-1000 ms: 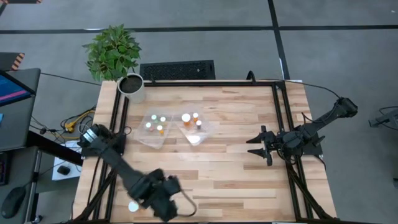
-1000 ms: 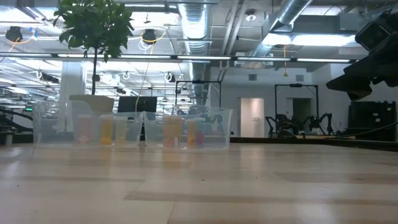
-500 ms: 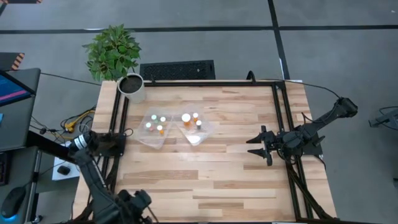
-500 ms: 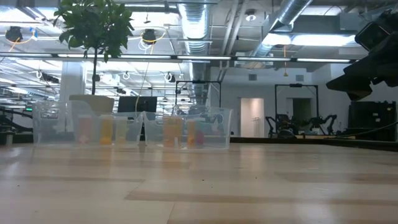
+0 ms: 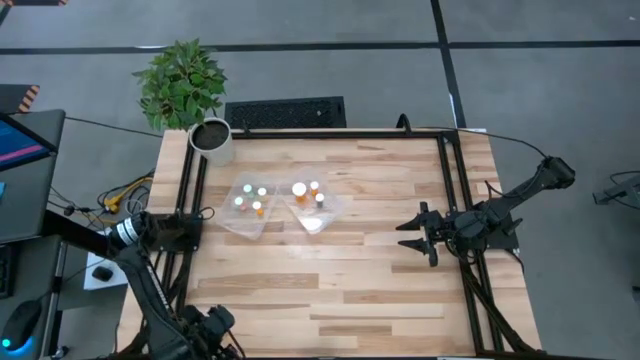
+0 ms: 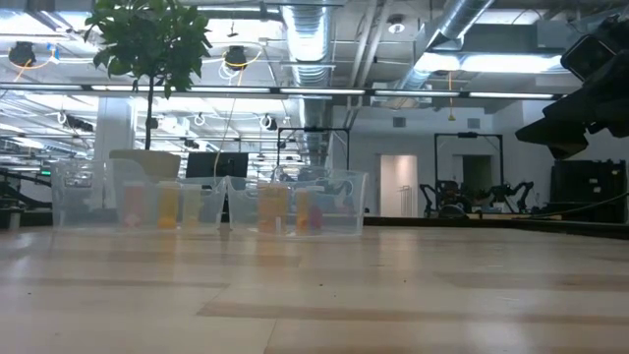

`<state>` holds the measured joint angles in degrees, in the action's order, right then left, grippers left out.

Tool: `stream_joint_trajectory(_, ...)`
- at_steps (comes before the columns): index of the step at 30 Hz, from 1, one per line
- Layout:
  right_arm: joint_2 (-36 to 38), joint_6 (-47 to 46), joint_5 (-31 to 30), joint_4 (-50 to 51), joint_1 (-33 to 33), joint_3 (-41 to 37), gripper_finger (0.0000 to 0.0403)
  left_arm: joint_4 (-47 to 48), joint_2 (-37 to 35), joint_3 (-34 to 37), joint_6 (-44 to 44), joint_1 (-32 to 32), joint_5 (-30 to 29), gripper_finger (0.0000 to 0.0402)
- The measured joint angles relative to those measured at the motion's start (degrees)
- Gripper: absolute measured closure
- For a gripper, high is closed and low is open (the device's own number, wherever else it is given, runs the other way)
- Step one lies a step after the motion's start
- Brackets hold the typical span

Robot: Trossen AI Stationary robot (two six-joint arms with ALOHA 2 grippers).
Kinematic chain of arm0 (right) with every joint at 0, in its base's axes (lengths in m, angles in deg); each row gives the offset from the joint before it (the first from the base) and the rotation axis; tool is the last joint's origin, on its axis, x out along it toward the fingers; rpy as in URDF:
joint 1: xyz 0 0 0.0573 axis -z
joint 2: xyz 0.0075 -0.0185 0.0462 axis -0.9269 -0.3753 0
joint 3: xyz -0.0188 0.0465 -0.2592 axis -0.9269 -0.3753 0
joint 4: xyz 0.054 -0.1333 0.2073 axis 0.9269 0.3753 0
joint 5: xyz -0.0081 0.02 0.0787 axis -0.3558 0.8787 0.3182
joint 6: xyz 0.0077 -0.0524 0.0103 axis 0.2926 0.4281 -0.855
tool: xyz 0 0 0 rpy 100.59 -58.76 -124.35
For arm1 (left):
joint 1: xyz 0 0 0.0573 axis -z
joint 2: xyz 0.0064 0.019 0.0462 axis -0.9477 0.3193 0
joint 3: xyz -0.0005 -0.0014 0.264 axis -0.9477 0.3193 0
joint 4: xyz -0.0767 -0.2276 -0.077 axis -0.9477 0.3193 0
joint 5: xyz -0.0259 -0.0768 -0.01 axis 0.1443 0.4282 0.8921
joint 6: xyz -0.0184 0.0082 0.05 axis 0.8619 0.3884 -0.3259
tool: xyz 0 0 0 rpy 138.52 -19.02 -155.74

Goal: Pick and place medicine bottles into bin by pill shape (circle, oval)
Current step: Put the orange capsule bottle into the right transparent bin

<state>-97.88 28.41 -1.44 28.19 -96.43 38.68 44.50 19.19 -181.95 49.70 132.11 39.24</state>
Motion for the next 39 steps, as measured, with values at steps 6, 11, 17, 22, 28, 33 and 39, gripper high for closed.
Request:
stream_joint_trajectory(6, -0.02, 0.04, 0.00, 0.00, 0.00, 0.00, 0.0177, -7.16, 0.01, 6.73, -0.39, 0.20, 2.43, 0.0072)
stream_joint_trajectory(11, -0.01, 0.02, -0.01, -0.01, 0.00, 0.00, 0.0177, -8.69, 0.03, 10.50, -0.85, 0.83, 4.21, 0.0072)
stream_joint_trajectory(17, 0.01, 0.00, 0.00, -0.02, 0.00, 0.00, 0.0177, -8.66, 0.03, 12.31, -0.93, 1.53, 5.45, 0.0072)
stream_joint_trajectory(22, -0.02, 0.01, 0.00, -0.01, 0.00, 0.00, 0.0177, -9.43, 0.03, 13.65, -1.85, 1.52, 5.35, 0.0072)
stream_joint_trajectory(28, -0.02, 0.02, 0.00, 0.00, 0.02, 0.00, 0.0177, -9.36, 0.01, 14.99, -2.90, 1.31, 5.30, 0.0072)
stream_joint_trajectory(33, 0.00, 0.02, 0.00, -0.01, 0.00, 0.00, 0.0177, -10.36, 0.01, 15.01, -4.00, 1.31, 5.32, 0.0077)
stream_joint_trajectory(39, -0.02, 0.02, 0.00, -0.02, 0.00, 0.00, 0.0177, -10.22, 0.01, 15.01, -5.13, 1.13, 5.30, 0.0135)
